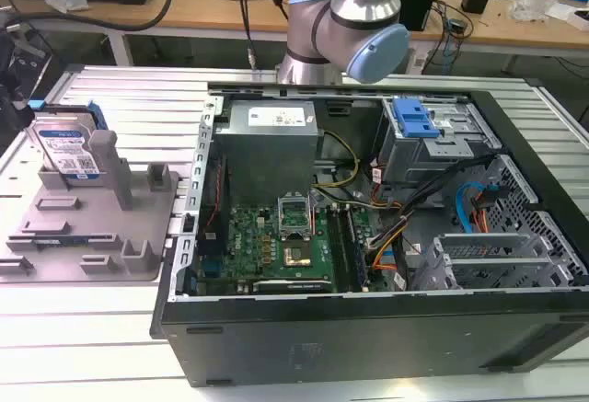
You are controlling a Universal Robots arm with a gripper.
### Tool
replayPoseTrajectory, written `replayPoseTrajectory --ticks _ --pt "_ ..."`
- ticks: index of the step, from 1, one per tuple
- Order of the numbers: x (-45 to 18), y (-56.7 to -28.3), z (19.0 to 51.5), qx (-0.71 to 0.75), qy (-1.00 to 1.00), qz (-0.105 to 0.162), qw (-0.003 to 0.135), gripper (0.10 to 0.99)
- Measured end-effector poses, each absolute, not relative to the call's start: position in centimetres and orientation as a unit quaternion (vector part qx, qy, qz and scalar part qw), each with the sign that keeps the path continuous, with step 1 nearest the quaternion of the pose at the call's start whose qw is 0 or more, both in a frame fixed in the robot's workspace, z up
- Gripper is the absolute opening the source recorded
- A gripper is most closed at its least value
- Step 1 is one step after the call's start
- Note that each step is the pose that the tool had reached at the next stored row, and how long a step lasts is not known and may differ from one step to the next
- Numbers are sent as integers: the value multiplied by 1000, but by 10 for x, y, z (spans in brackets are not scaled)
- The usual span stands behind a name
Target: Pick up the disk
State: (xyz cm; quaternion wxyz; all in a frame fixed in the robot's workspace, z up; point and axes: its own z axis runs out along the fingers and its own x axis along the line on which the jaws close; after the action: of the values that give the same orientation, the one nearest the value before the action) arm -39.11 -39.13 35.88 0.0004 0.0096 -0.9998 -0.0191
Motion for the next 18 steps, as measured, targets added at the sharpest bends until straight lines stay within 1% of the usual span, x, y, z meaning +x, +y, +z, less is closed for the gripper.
replayPoseTrajectory --ticks 11,13,18 --pt "-391 -390 359 10 -1000 -19 0 106" --pt "-394 -372 359 10 -1000 -19 0 106" --pt "-399 -350 359 11 -1000 -19 0 106"
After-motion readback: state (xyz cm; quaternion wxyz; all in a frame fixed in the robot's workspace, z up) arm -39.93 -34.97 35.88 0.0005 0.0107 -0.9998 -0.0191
